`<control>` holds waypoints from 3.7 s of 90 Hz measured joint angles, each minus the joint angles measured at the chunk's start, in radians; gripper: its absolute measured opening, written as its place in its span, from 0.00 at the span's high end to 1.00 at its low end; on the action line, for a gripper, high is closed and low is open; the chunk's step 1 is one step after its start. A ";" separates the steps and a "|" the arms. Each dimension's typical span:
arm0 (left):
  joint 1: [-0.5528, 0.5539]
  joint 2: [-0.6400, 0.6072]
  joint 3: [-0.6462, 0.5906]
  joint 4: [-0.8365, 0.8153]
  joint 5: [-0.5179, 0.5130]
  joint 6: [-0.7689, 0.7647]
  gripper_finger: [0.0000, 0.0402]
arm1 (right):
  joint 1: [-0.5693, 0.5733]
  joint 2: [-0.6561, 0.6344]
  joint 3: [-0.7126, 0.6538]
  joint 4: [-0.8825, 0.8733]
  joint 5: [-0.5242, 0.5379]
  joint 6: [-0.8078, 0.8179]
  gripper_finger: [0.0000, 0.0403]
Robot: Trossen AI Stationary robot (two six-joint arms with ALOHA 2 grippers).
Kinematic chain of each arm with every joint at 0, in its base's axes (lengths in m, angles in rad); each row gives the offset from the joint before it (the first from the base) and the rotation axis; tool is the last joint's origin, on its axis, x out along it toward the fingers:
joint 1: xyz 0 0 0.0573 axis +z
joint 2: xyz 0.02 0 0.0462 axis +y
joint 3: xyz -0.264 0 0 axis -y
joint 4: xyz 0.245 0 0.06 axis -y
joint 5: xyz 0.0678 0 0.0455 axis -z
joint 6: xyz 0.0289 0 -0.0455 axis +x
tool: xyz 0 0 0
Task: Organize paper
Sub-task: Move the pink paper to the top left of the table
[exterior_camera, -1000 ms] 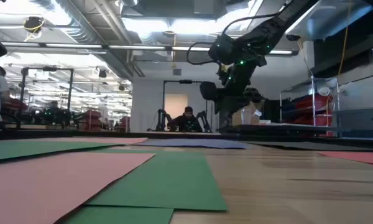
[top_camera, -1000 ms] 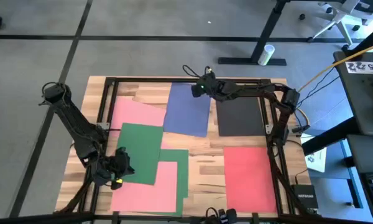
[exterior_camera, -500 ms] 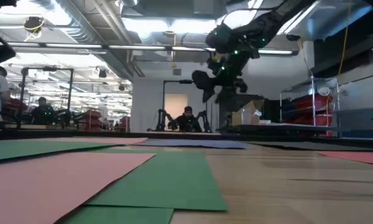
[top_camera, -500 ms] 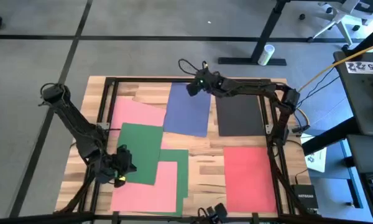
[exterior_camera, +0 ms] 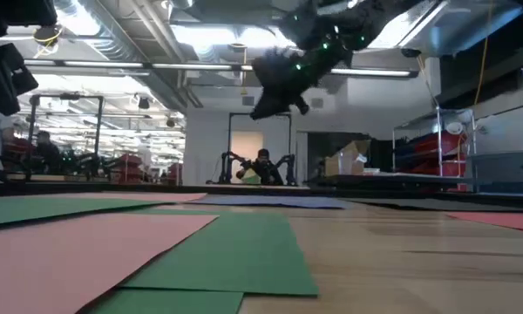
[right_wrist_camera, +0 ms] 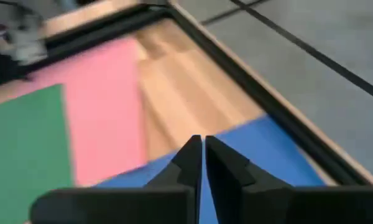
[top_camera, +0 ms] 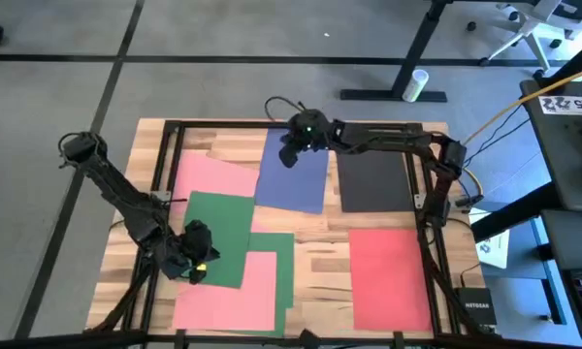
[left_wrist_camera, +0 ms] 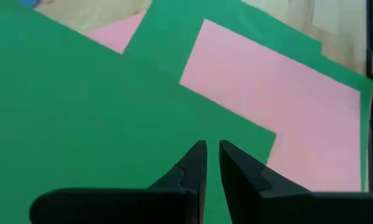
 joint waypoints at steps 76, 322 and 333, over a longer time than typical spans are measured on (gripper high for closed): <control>-0.039 0.160 -0.012 0.007 0.027 -0.029 0.93 | 0.137 0.543 0.674 -0.404 -0.026 -0.083 1.00; 0.994 0.113 -0.235 0.019 -0.085 0.157 1.00 | 0.194 0.673 0.724 -0.492 -0.060 -0.189 1.00; 0.994 0.113 -0.235 0.032 -0.081 0.165 1.00 | 0.193 0.644 0.720 -0.504 -0.019 -0.191 1.00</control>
